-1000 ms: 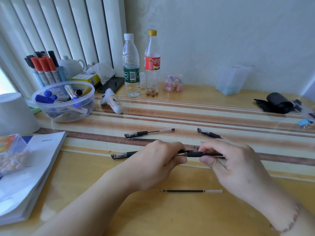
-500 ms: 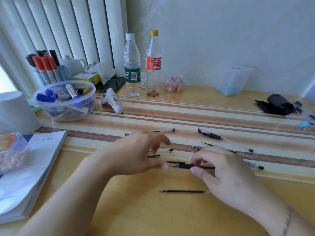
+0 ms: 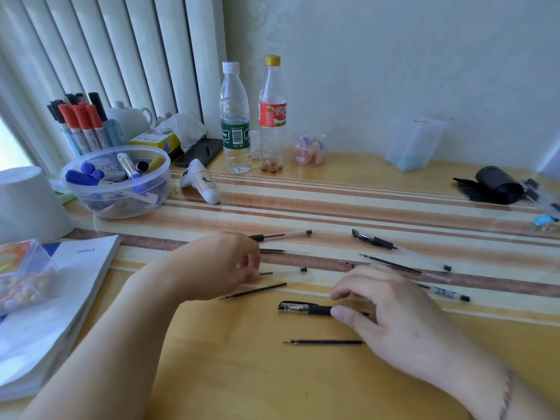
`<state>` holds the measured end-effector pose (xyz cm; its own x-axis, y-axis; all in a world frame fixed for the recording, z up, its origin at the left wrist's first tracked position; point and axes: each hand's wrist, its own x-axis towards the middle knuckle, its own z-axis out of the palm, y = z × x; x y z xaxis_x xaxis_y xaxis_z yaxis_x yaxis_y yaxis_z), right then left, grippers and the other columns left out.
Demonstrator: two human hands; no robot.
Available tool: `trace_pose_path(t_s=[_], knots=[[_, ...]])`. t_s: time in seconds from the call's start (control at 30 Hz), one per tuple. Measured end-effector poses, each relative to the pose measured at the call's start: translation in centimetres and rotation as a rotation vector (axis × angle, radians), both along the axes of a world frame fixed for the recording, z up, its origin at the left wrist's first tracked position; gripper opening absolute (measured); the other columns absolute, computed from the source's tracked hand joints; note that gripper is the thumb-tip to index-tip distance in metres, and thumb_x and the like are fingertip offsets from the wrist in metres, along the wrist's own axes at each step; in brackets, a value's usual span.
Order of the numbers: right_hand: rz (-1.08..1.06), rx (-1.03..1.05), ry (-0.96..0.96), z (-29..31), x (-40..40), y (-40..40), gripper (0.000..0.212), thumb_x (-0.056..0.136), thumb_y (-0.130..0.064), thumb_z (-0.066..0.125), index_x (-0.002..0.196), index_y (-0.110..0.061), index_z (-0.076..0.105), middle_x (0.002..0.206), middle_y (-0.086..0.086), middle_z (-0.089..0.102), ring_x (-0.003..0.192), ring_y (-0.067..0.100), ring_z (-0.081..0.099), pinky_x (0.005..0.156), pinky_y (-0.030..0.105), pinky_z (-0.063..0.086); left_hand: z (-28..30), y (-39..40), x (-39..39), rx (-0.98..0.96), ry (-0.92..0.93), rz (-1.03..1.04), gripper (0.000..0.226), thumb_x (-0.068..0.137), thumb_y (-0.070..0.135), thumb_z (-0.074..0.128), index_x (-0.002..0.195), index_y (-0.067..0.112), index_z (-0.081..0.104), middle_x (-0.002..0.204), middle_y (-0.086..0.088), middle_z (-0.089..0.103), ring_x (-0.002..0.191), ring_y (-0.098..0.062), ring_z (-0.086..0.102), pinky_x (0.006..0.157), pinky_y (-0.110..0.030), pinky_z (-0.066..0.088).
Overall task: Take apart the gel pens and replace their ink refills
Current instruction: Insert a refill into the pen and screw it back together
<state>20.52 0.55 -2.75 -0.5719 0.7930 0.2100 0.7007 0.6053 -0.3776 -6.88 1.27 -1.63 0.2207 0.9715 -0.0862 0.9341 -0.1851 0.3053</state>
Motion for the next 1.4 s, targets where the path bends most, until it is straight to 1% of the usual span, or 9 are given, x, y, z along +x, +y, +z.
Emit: trace_pose_path(t_s=[0.2, 0.3, 0.4, 0.5, 0.67, 0.97, 1.13, 1.3, 1.4], knots=[[-0.012, 0.060, 0.061, 0.0, 0.2, 0.4, 0.026, 0.086, -0.052, 0.051, 0.104, -0.037, 0.064, 0.101, -0.030, 0.057, 0.103, -0.005, 0.050, 0.084, 0.021, 0.047, 0.4, -0.2, 0.3, 0.056, -0.003, 0.023, 0.006, 0.095, 0.033, 0.051, 0.091, 0.036, 0.054, 0.091, 0.017, 0.057, 0.084, -0.005, 0.057, 0.078, -0.030, 0.052], [-0.027, 0.141, 0.211, 0.1, 0.4, 0.4, 0.033, 0.091, -0.050, 0.048, 0.118, -0.035, 0.058, 0.111, -0.030, 0.053, 0.111, -0.003, 0.050, 0.072, 0.014, 0.048, 0.9, -0.6, 1.2, 0.181, -0.054, 0.038, 0.005, 0.098, 0.033, 0.044, 0.095, 0.032, 0.049, 0.085, 0.011, 0.061, 0.074, -0.010, 0.058, 0.070, -0.036, 0.054], [-0.015, 0.241, 0.234, 0.5, 0.1, 0.2, 0.040, 0.094, -0.047, 0.045, 0.128, -0.028, 0.054, 0.123, -0.022, 0.050, 0.116, 0.001, 0.047, 0.071, 0.019, 0.050, 0.5, -1.4, 4.0, 0.258, -0.165, -0.117, 0.006, 0.099, 0.030, 0.040, 0.095, 0.030, 0.044, 0.078, 0.004, 0.061, 0.066, -0.017, 0.056, 0.063, -0.043, 0.051], [0.011, 0.311, 0.145, 0.6, 0.0, 0.2, 0.033, 0.096, -0.043, 0.044, 0.116, -0.027, 0.064, 0.106, -0.018, 0.064, 0.099, 0.006, 0.057, 0.076, 0.027, 0.050, -0.3, -2.1, 6.8, 0.229, -0.277, -0.283, 0.008, 0.101, 0.028, 0.040, 0.100, 0.023, 0.046, 0.082, 0.007, 0.055, 0.070, -0.016, 0.049, 0.067, -0.039, 0.045], [-0.015, 0.250, 0.120, 0.3, 0.5, 0.8, 0.033, 0.094, -0.048, 0.041, 0.094, -0.032, 0.069, 0.075, -0.019, 0.069, 0.065, 0.006, 0.063, 0.051, 0.030, 0.051, -0.7, -1.7, 7.2, 0.307, -0.232, -0.340, 0.017, 0.099, 0.032, 0.041, 0.085, 0.023, 0.044, 0.077, 0.008, 0.046, 0.067, -0.016, 0.044, 0.061, -0.035, 0.041], [0.070, 0.126, 0.195, 0.2, 0.5, 1.0, 0.038, 0.094, -0.049, 0.038, 0.091, -0.027, 0.069, 0.073, -0.014, 0.066, 0.067, 0.006, 0.060, 0.057, 0.029, 0.048, -0.8, -1.8, 7.1, 0.289, -0.197, -0.340, 0.023, 0.098, 0.034, 0.039, 0.079, 0.022, 0.040, 0.062, 0.002, 0.044, 0.060, -0.021, 0.040, 0.054, -0.042, 0.043], [0.071, 0.147, 0.182, 0.5, 1.0, 1.3, 0.037, 0.095, -0.050, 0.038, 0.091, -0.028, 0.067, 0.075, -0.012, 0.067, 0.069, 0.008, 0.062, 0.058, 0.033, 0.050, -0.3, -1.8, 6.9, 0.287, -0.225, -0.342, 0.021, 0.098, 0.041, 0.044, 0.080, 0.034, 0.038, 0.057, 0.007, 0.043, 0.054, -0.013, 0.039, 0.049, -0.030, 0.035], [0.001, 0.215, 0.180, 0.9, 2.0, 1.8, 0.037, 0.095, -0.049, 0.037, 0.085, -0.029, 0.067, 0.073, -0.012, 0.068, 0.068, 0.009, 0.063, 0.056, 0.034, 0.052, -0.3, -1.5, 6.0, 0.431, -0.187, -0.273, 0.025, 0.098, 0.043, 0.039, 0.093, 0.026, 0.056, 0.078, 0.011, 0.055, 0.067, -0.013, 0.051, 0.057, -0.035, 0.047], [-0.029, 0.193, 0.243, 1.1, 2.8, 2.3, 0.035, 0.094, -0.047, 0.039, 0.085, -0.028, 0.067, 0.074, -0.011, 0.069, 0.069, 0.011, 0.065, 0.057, 0.040, 0.053, -0.3, -1.2, 5.5, 0.496, -0.226, -0.237, 0.031, 0.098, 0.043, 0.036, 0.086, 0.023, 0.056, 0.077, 0.009, 0.053, 0.068, -0.015, 0.050, 0.055, -0.036, 0.046]])
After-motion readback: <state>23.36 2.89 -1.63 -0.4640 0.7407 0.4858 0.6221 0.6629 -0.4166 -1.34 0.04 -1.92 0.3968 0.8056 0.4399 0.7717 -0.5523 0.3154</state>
